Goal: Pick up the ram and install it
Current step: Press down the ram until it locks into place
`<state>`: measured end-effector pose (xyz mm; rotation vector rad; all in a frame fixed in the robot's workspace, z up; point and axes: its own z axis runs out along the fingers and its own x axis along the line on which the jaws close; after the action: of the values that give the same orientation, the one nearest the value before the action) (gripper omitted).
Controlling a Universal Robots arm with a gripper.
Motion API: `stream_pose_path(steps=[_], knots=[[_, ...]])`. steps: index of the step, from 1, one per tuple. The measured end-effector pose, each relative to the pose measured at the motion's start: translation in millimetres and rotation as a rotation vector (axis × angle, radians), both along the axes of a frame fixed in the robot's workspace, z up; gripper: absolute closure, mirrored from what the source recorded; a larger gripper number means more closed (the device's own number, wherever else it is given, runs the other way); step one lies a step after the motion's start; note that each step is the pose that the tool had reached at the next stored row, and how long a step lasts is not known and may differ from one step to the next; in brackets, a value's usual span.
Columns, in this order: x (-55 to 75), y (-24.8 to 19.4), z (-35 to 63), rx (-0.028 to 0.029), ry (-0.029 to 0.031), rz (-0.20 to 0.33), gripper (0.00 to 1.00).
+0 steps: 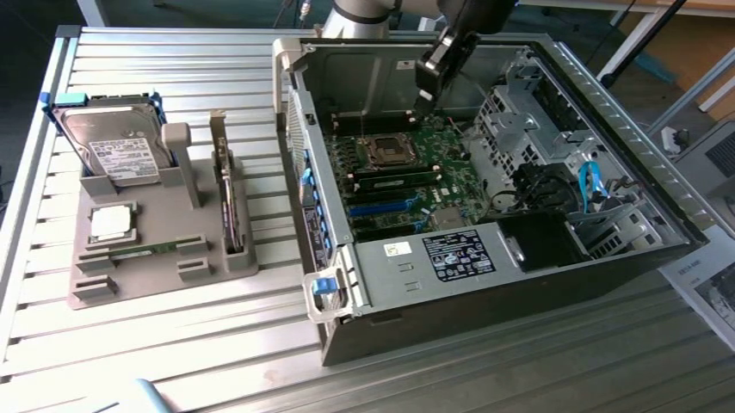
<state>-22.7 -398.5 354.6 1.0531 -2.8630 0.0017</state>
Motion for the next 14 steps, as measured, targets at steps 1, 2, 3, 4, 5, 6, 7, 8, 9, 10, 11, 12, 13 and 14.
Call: stream_pose_path(steps=[1, 2, 3, 4, 5, 6, 7, 8, 9, 10, 11, 12, 13, 14], knots=[[0.0, 0.0, 0.0, 0.0000, 0.0000, -0.018, 0.89], [0.0, 0.0, 0.0, -0.0001, 0.0000, -0.044, 0.89], [0.0, 0.0, 0.0, 0.0000, -0.0001, -0.062, 0.89], [0.0, 0.0, 0.0, -0.0001, -0.0001, -0.083, 0.89], [0.0, 0.0, 0.0, 0.0000, -0.0002, -0.098, 0.89], [0.0, 0.0, 0.0, -0.0001, -0.0003, -0.116, 0.89], [0.0, 0.0, 0.0, 0.0000, -0.0005, -0.147, 0.89], [0.0, 0.0, 0.0, -0.0001, -0.0006, -0.176, 0.89], [0.0, 0.0, 0.0, 0.0000, -0.0008, -0.197, 0.89], [0.0, 0.0, 0.0, 0.0000, -0.0010, -0.212, 0.89], [0.0, 0.0, 0.0, -0.0001, -0.0013, -0.245, 0.89], [0.0, 0.0, 0.0, 0.0000, -0.0018, -0.279, 0.89], [0.0, 0.0, 0.0, 0.0001, -0.0023, -0.311, 0.89], [0.0, 0.0, 0.0, 0.0002, -0.0029, -0.347, 0.89]])
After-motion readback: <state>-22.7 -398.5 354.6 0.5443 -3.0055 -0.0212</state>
